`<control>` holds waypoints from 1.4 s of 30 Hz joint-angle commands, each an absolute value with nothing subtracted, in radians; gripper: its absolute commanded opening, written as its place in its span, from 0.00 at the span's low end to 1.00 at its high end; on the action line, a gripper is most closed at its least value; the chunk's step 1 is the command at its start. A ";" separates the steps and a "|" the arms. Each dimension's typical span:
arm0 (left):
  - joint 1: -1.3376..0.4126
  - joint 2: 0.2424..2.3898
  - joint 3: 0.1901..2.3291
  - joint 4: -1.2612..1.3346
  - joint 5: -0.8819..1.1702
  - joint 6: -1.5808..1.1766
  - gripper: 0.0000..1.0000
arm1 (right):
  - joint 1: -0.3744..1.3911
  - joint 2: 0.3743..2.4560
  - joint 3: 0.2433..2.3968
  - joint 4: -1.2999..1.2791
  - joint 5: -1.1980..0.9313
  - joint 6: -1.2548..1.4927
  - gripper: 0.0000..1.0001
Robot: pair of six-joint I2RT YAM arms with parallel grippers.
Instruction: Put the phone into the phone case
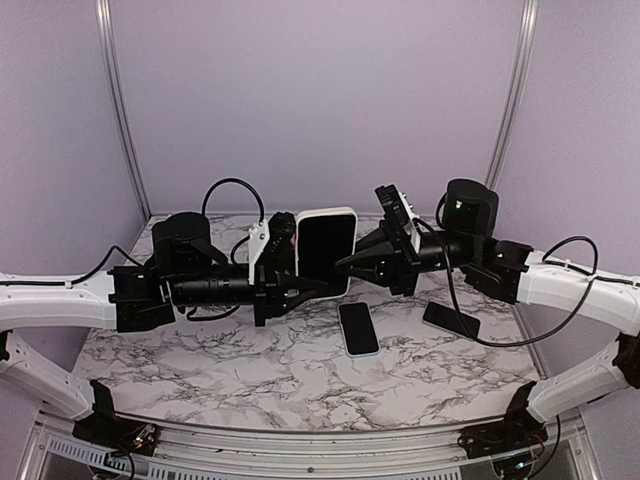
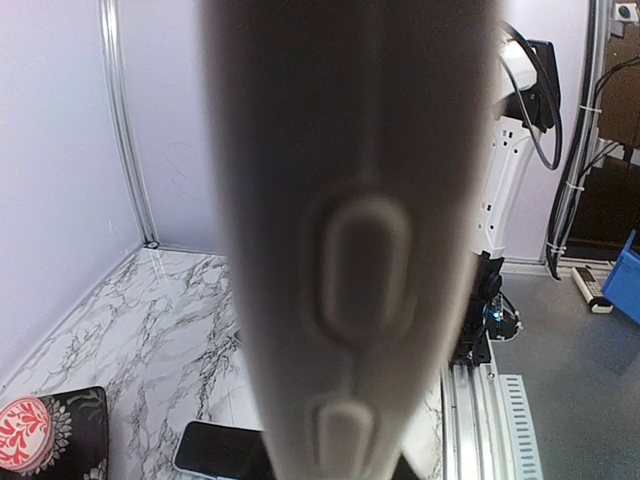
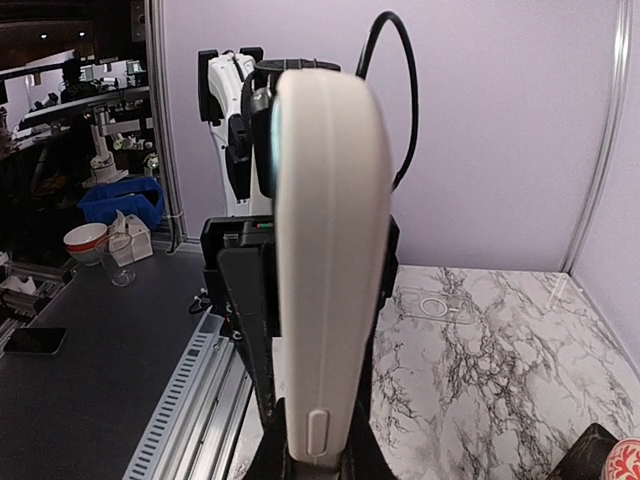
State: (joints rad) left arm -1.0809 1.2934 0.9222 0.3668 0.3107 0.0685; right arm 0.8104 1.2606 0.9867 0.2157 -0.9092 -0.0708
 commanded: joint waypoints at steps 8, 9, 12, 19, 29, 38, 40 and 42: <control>-0.917 1.437 1.095 -0.003 -0.343 -0.245 0.99 | 0.417 1.458 1.169 -0.269 -0.695 0.134 0.00; -0.893 1.466 1.112 -0.050 -0.356 -0.276 0.99 | 0.383 1.489 1.175 -0.333 -0.702 0.118 0.00; -0.843 1.475 1.086 -0.073 -0.327 -0.332 0.99 | 0.289 1.565 1.182 -0.406 -0.722 0.081 0.00; -0.808 1.471 1.047 -0.074 -0.326 -0.353 0.99 | 0.175 1.806 1.276 -0.544 -0.895 -0.054 0.00; -0.790 1.463 1.015 -0.082 -0.330 -0.360 0.99 | 0.154 2.003 1.384 -0.593 -0.715 -0.052 0.08; -0.670 1.499 1.008 -0.178 -0.340 -0.442 0.99 | 0.153 2.025 1.456 -0.632 -0.445 -0.032 0.27; -0.627 1.509 1.000 -0.195 -0.350 -0.467 0.99 | 0.154 2.006 1.458 -0.628 -0.404 -0.028 0.28; -0.585 1.522 0.992 -0.203 -0.341 -0.484 0.99 | 0.159 1.978 1.453 -0.620 -0.359 -0.018 0.28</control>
State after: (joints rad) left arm -0.6544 1.4929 1.0161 -0.1276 -0.3264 -0.4236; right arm 0.1604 2.0338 1.4136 -0.6300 -0.5011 -0.0288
